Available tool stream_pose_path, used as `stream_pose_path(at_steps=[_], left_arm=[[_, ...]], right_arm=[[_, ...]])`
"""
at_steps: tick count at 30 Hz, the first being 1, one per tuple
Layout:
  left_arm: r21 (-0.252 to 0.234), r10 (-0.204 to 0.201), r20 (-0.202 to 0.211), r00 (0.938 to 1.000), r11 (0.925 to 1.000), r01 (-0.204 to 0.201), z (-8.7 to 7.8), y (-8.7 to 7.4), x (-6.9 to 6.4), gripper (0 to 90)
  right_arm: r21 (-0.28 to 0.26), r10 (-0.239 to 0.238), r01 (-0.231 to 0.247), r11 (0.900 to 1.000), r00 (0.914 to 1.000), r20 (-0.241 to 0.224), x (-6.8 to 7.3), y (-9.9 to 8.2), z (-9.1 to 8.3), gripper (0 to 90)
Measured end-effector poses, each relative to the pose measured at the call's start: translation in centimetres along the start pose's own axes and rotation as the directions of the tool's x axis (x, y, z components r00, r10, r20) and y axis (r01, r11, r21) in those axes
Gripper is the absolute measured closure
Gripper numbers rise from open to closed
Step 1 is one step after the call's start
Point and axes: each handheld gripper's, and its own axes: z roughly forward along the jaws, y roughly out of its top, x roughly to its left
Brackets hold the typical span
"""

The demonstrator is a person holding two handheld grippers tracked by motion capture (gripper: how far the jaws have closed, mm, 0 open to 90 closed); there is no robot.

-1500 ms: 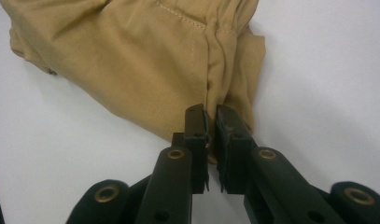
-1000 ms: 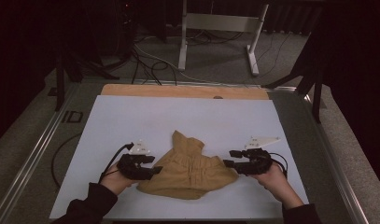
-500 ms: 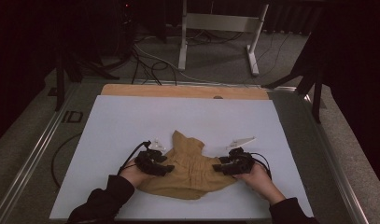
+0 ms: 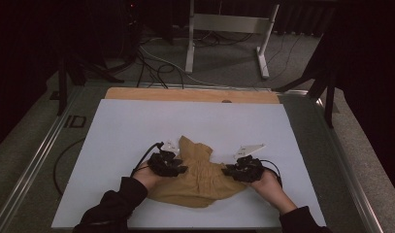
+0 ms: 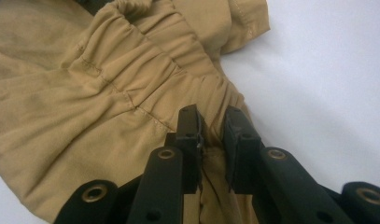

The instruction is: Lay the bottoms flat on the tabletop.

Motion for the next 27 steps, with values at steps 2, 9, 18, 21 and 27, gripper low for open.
stream_pose_path(at_steps=[2,9,18,21,27], left_arm=[[-0.003,0.001,0.001,1.0000,1.0000,-0.001,0.0,0.1,-0.2,77.0],[0.001,0.051,-0.041,0.9979,0.9987,-0.051,-0.4,0.3,-1.0,86.1],[-0.148,0.068,-0.125,0.9898,0.9853,-0.086,-5.1,1.9,-1.6,86.3],[-0.176,0.065,-0.150,0.9865,0.9802,-0.091,-5.9,2.4,-1.5,86.3],[-0.226,0.037,-0.208,0.9774,0.9703,-0.085,-7.1,3.9,-0.2,86.3]], right_arm=[[-0.009,-0.004,0.004,0.9999,1.0000,0.000,0.0,0.0,-0.1,78.4],[-0.033,-0.011,0.011,0.9994,0.9999,0.008,0.3,0.3,-0.7,78.6],[-0.154,-0.030,0.036,0.9874,0.9987,0.042,-0.2,1.9,-3.6,78.5],[-0.176,-0.022,0.030,0.9840,0.9984,0.051,-0.4,2.4,-4.0,78.5],[-0.231,0.008,0.010,0.9729,0.9970,0.077,-1.9,4.6,-4.1,78.5]])
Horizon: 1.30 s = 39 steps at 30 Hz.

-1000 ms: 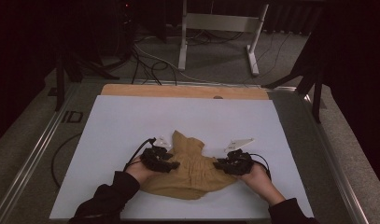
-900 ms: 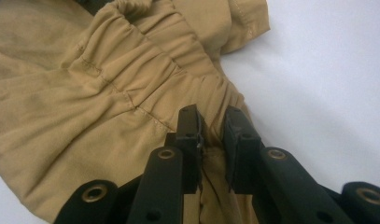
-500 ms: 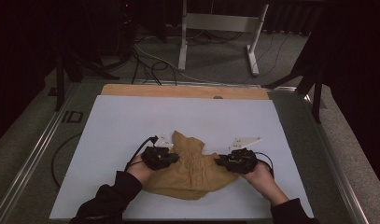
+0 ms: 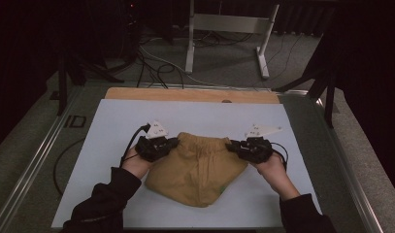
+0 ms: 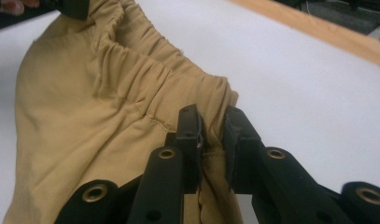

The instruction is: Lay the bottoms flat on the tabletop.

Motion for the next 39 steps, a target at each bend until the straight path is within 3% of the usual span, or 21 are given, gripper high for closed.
stream_pose_path(at_steps=[7,8,9,12,13,14,15,18,19,20,21,22,23,24,25,26,27,28,29,38,39], left_arm=[[-0.021,-0.032,-0.087,0.9957,0.9993,0.030,1.8,2.4,3.7,86.2],[-0.021,-0.032,-0.087,0.9957,0.9993,0.030,1.8,2.4,3.7,86.2],[-0.024,-0.038,-0.106,0.9936,0.9991,0.036,2.5,3.2,4.9,86.2],[-0.030,-0.050,-0.132,0.9899,0.9985,0.047,3.4,4.1,6.0,86.1],[-0.027,-0.049,-0.163,0.9854,0.9986,0.045,4.2,4.9,6.9,86.0],[-0.027,-0.049,-0.163,0.9854,0.9986,0.045,4.2,4.9,6.9,86.0],[-0.026,-0.053,-0.183,0.9816,0.9985,0.049,5.0,5.7,7.6,86.0],[-0.023,-0.048,-0.206,0.9774,0.9988,0.044,5.8,6.4,8.3,85.9],[-0.026,-0.058,-0.231,0.9712,0.9982,0.054,6.3,7.2,9.0,85.9],[-0.026,-0.058,-0.231,0.9712,0.9982,0.054,6.3,7.2,9.0,85.9],[-0.039,-0.079,-0.234,0.9690,0.9967,0.071,6.7,7.7,9.5,85.0],[-0.031,-0.074,-0.240,0.9679,0.9972,0.068,7.0,7.9,9.7,85.0],[-0.011,-0.094,-0.214,0.9724,0.9956,0.093,7.9,8.0,10.3,74.3],[-0.011,-0.094,-0.214,0.9724,0.9956,0.093,7.9,8.0,10.3,59.1],[0.011,-0.120,-0.238,0.9637,0.9919,0.126,8.8,7.6,10.4,42.3],[0.011,-0.120,-0.238,0.9637,0.9919,0.126,8.8,7.6,10.4,34.9],[0.019,-0.147,-0.208,0.9669,0.9878,0.155,9.2,7.1,10.5,24.0],[0.019,-0.147,-0.208,0.9669,0.9878,0.155,9.2,7.1,10.5,18.5],[0.036,-0.137,-0.171,0.9757,0.9888,0.145,9.2,6.5,10.4,13.2],[0.016,-0.119,-0.111,0.9867,0.9925,0.121,7.5,4.9,9.4,4.2],[0.010,-0.118,-0.093,0.9887,0.9928,0.120,6.9,4.5,9.2,3.6]], right_arm=[[-0.033,0.048,-0.047,0.9984,0.9978,0.046,-2.9,3.1,3.4,78.3],[-0.033,0.054,-0.053,0.9981,0.9970,0.055,-3.3,3.5,3.9,78.2],[-0.029,0.059,-0.057,0.9979,0.9954,0.076,-3.9,4.1,4.6,78.0],[-0.034,0.087,-0.084,0.9959,0.9907,0.105,-4.9,5.0,5.6,77.8],[-0.034,0.106,-0.102,0.9942,0.9844,0.141,-5.8,6.0,6.5,77.6],[-0.034,0.106,-0.102,0.9942,0.9844,0.141,-5.8,6.0,6.5,77.6],[-0.032,0.126,-0.122,0.9920,0.9743,0.186,-6.8,7.1,7.5,77.5],[-0.025,0.131,-0.129,0.9914,0.9660,0.223,-7.4,7.9,8.2,77.6],[-0.019,0.128,-0.127,0.9917,0.9573,0.259,-8.2,8.7,8.8,77.6],[-0.019,0.128,-0.127,0.9917,0.9573,0.259,-8.2,8.7,8.8,77.6],[-0.042,0.169,-0.164,0.9856,0.9454,0.279,-8.9,9.3,9.2,75.5],[-0.042,0.169,-0.164,0.9856,0.9454,0.279,-8.9,9.3,9.2,75.5],[-0.040,0.186,-0.183,0.9824,0.9384,0.291,-9.4,9.5,9.7,61.8],[-0.040,0.186,-0.183,0.9824,0.9384,0.291,-9.4,9.5,9.7,61.8],[-0.056,0.231,-0.224,0.9730,0.9413,0.247,-9.8,9.4,10.1,36.8],[-0.056,0.231,-0.224,0.9730,0.9413,0.247,-9.8,9.4,10.1,36.8],[-0.052,0.227,-0.221,0.9738,0.9436,0.241,-9.6,9.1,10.3,18.4],[-0.052,0.227,-0.221,0.9738,0.9436,0.241,-9.6,9.1,10.3,18.4],[-0.038,0.198,-0.195,0.9802,0.9591,0.202,-9.3,8.7,10.3,10.1],[-0.050,0.167,-0.162,0.9856,0.9767,0.134,-7.9,7.2,8.8,9.3],[-0.048,0.142,-0.137,0.9895,0.9808,0.134,-7.4,6.9,8.4,9.3]])
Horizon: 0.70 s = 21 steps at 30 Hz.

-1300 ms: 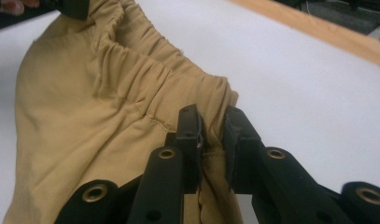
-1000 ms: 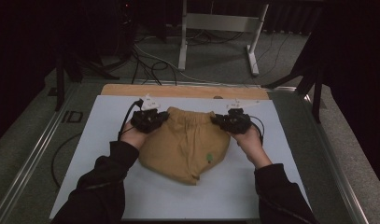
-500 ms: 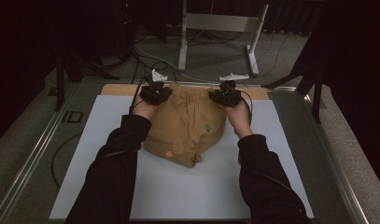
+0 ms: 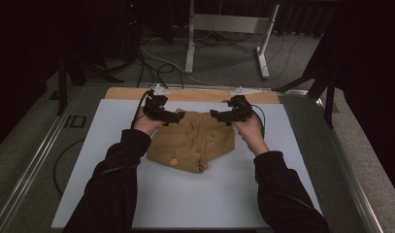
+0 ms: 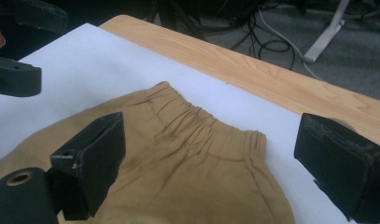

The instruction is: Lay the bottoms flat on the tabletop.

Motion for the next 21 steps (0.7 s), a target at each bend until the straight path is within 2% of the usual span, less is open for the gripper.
stream_pose_path(at_steps=[7,8,9,10,13,14,17,18,19,20,21], left_arm=[[-0.025,0.006,0.025,0.9997,0.9997,-0.005,-2.2,-1.4,-0.4,3.5],[-0.036,0.002,0.028,0.9996,0.9994,-0.001,-2.7,-1.8,-0.6,3.5],[-0.036,0.002,0.028,0.9996,0.9994,-0.001,-2.7,-1.8,-0.6,3.5],[-0.037,0.016,0.022,0.9996,0.9992,-0.015,-3.3,-2.2,-0.8,3.5],[-0.052,0.014,0.036,0.9993,0.9986,-0.012,-3.9,-2.6,-1.0,3.5],[-0.057,0.027,0.033,0.9991,0.9981,-0.025,-4.7,-2.9,-1.2,3.4],[-0.069,0.025,0.041,0.9988,0.9974,-0.022,-5.5,-3.3,-1.5,3.4],[-0.075,0.042,0.045,0.9981,0.9964,-0.038,-6.3,-3.8,-1.9,3.4],[-0.075,0.042,0.045,0.9981,0.9964,-0.038,-6.3,-3.8,-1.9,3.4],[-0.085,0.045,0.053,0.9976,0.9956,-0.040,-7.1,-4.5,-2.3,3.5],[-0.085,0.045,0.053,0.9976,0.9956,-0.040,-7.1,-4.5,-2.3,3.5]], right_arm=[[-0.022,-0.024,0.024,0.9995,0.9993,-0.028,0.8,-0.9,-1.6,9.4],[-0.027,-0.027,0.026,0.9993,0.9986,-0.045,1.2,-1.2,-2.0,9.4],[-0.027,-0.027,0.026,0.9993,0.9986,-0.045,1.2,-1.2,-2.0,9.4],[-0.016,-0.049,0.048,0.9987,0.9976,-0.050,1.6,-1.5,-2.3,9.4],[-0.026,-0.052,0.050,0.9984,0.9965,-0.065,2.1,-1.9,-2.6,9.4],[-0.015,-0.078,0.077,0.9969,0.9938,-0.080,2.7,-2.1,-2.8,9.4],[-0.025,-0.090,0.088,0.9958,0.9911,-0.099,3.4,-2.4,-3.0,9.4],[-0.038,-0.106,0.102,0.9941,0.9866,-0.124,4.2,-2.7,-3.3,9.7],[-0.038,-0.106,0.102,0.9941,0.9866,-0.124,4.2,-2.7,-3.3,9.7],[-0.035,-0.137,0.133,0.9906,0.9771,-0.163,5.4,-2.8,-3.7,10.7],[-0.035,-0.137,0.133,0.9906,0.9771,-0.163,5.4,-2.8,-3.7,10.7]])
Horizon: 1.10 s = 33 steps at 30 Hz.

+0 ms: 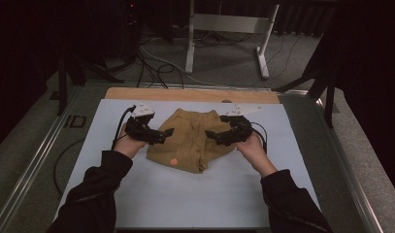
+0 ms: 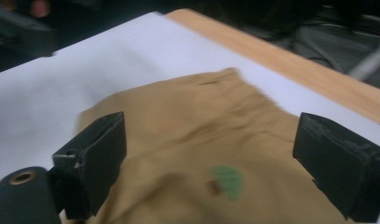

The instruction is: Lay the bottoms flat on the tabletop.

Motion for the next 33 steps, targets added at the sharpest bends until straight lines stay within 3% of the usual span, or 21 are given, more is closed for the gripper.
stream_pose_path(at_steps=[1,2,5,10,12,13,14,15,18,19,20,21,22,23,26,27,28,29,30,31,33], left_arm=[[-0.013,-0.003,0.012,0.9999,0.9999,0.003,-0.9,-0.8,-0.5,3.6],[-0.013,-0.003,0.012,0.9999,0.9999,0.003,-0.9,-0.8,-0.5,3.6],[-0.018,0.010,0.027,0.9996,0.9998,-0.010,-2.6,-2.7,-1.6,3.8],[-0.022,0.024,0.027,0.9993,0.9995,-0.023,-4.2,-4.3,-2.8,3.9],[-0.033,0.023,0.026,0.9994,0.9992,-0.022,-5.2,-5.1,-3.4,3.9],[-0.046,0.017,0.031,0.9994,0.9988,-0.015,-6.2,-5.9,-3.9,3.9],[-0.046,0.017,0.031,0.9994,0.9988,-0.015,-6.2,-5.9,-3.9,3.9],[-0.061,0.014,0.016,0.9998,0.9980,-0.013,-7.0,-6.9,-4.4,3.9],[-0.067,-0.010,0.017,0.9998,0.9977,0.011,-7.5,-7.9,-4.9,3.9],[-0.063,-0.010,0.014,0.9999,0.9979,0.011,-7.9,-9.0,-5.5,3.9],[-0.063,-0.010,0.014,0.9999,0.9979,0.011,-7.9,-9.0,-5.5,3.9],[-0.060,-0.009,0.006,0.9999,0.9982,0.010,-8.3,-10.1,-6.1,3.9],[-0.060,-0.009,0.006,0.9999,0.9982,0.010,-8.3,-10.1,-6.1,3.9],[-0.057,-0.027,0.001,0.9996,0.9980,0.027,-8.6,-11.1,-6.7,3.9],[-0.045,-0.026,-0.003,0.9997,0.9986,0.026,-8.9,-12.0,-7.2,3.9],[-0.043,-0.031,-0.007,0.9995,0.9986,0.030,-9.2,-12.8,-7.6,3.9],[-0.043,-0.031,-0.007,0.9995,0.9986,0.030,-9.2,-12.8,-7.6,3.9],[-0.037,-0.037,0.000,0.9993,0.9986,0.037,-9.5,-13.2,-7.8,3.9],[-0.037,-0.037,0.000,0.9993,0.9986,0.037,-9.5,-13.2,-7.8,3.9],[-0.035,-0.040,-0.003,0.9992,0.9986,0.040,-9.6,-13.5,-7.9,4.0],[-0.030,-0.038,-0.003,0.9993,0.9988,0.038,-9.6,-13.7,-7.8,4.0]], right_arm=[[-0.007,-0.025,0.025,0.9997,0.9995,-0.018,1.1,0.0,-0.1,11.7],[-0.007,-0.025,0.025,0.9997,0.9995,-0.018,1.1,0.0,-0.1,11.7],[-0.005,-0.067,0.067,0.9977,0.9934,-0.093,3.6,0.2,0.0,12.8],[0.024,-0.108,0.113,0.9933,0.9841,-0.140,6.0,0.4,0.8,13.6],[0.029,-0.126,0.134,0.9906,0.9728,-0.194,7.6,0.5,1.6,13.5],[0.024,-0.121,0.131,0.9911,0.9617,-0.246,8.2,0.4,2.0,13.5],[0.024,-0.121,0.131,0.9911,0.9617,-0.246,8.2,0.4,2.0,13.5],[0.038,-0.127,0.143,0.9890,0.9514,-0.281,9.5,0.1,2.9,13.9],[0.041,-0.137,0.158,0.9867,0.9401,-0.312,10.7,-0.4,3.9,17.0],[0.066,-0.133,0.164,0.9842,0.9322,-0.337,11.7,-0.8,5.1,21.8],[0.066,-0.133,0.164,0.9842,0.9322,-0.337,11.7,-0.8,5.1,21.8],[0.094,-0.178,0.215,0.9721,0.9382,-0.297,12.6,-1.5,6.4,26.4],[0.094,-0.178,0.215,0.9721,0.9382,-0.297,12.6,-1.5,6.4,26.4],[0.127,-0.183,0.226,0.9658,0.9422,-0.280,12.9,-2.3,7.8,33.5],[0.170,-0.187,0.233,0.9574,0.9501,-0.250,12.9,-3.0,9.1,37.6],[0.198,-0.190,0.232,0.9524,0.9591,-0.210,12.8,-3.6,9.9,40.8],[0.198,-0.190,0.232,0.9524,0.9591,-0.210,12.8,-3.6,9.9,40.8],[0.231,-0.191,0.227,0.9461,0.9671,-0.168,12.7,-4.0,10.6,44.3],[0.231,-0.191,0.227,0.9461,0.9671,-0.168,12.7,-4.0,10.6,44.3],[0.267,-0.208,0.239,0.9334,0.9679,-0.142,12.6,-4.2,11.1,46.2],[0.294,-0.202,0.228,0.9283,0.9725,-0.116,12.5,-4.5,11.6,50.2]])
